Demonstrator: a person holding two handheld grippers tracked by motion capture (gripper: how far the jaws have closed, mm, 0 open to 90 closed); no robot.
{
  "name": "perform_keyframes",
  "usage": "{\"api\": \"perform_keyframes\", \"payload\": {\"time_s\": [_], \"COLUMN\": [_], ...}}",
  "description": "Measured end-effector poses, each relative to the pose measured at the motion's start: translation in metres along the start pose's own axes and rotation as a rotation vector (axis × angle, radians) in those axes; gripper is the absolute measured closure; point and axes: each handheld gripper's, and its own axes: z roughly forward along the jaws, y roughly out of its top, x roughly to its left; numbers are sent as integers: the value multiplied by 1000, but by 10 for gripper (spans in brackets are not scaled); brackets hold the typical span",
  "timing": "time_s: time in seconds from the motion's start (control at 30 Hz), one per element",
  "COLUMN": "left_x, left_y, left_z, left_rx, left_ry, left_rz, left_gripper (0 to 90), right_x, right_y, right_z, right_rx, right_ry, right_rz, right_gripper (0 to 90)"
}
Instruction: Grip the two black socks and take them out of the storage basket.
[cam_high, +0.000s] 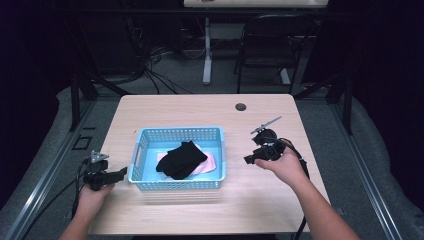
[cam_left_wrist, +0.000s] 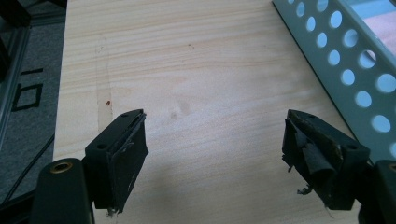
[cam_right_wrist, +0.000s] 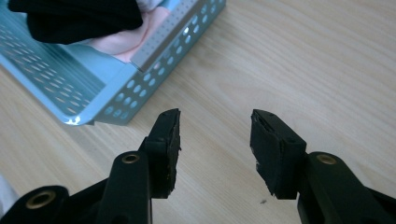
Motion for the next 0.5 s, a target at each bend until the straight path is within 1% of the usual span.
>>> {"api": "perform_keyframes", "payload": {"time_s": [0.1, 0.17, 0.2, 0.23, 0.27, 0.37, 0.4, 0.43, 0.5], "left_x": [0, 0, 0, 0, 0, 0, 0, 0, 0], "left_y": [0, 0, 0, 0, 0, 0, 0, 0, 0], "left_z": [0, 0, 0, 0, 0, 1, 1, 1, 1], "left_rx": [0, 1, 1, 2, 3, 4, 4, 4, 4], "left_ry": [0, -1, -1, -1, -1, -3, -3, -3, -4], "left_rz": [0, 1, 1, -1, -1, -1, -1, 0, 0], "left_gripper": [219, 219, 219, 219, 218, 219, 219, 219, 218], "right_x": [3, 5, 5, 7, 7, 11, 11, 13, 17], "right_y": [10, 16, 20, 24, 27, 41, 41, 48, 57], "right_z": [-4, -4, -5, -4, -4, -1, -1, 2, 6], "right_rx": [5, 10, 16, 8, 12, 7, 7, 5, -16], "right_ry": [10, 1, 0, -1, -4, 7, 7, 10, 20], "right_rz": [-32, -45, -63, -68, -77, -105, -105, -126, -141], "right_gripper": [526, 526, 526, 527, 527, 529, 529, 529, 530]}}
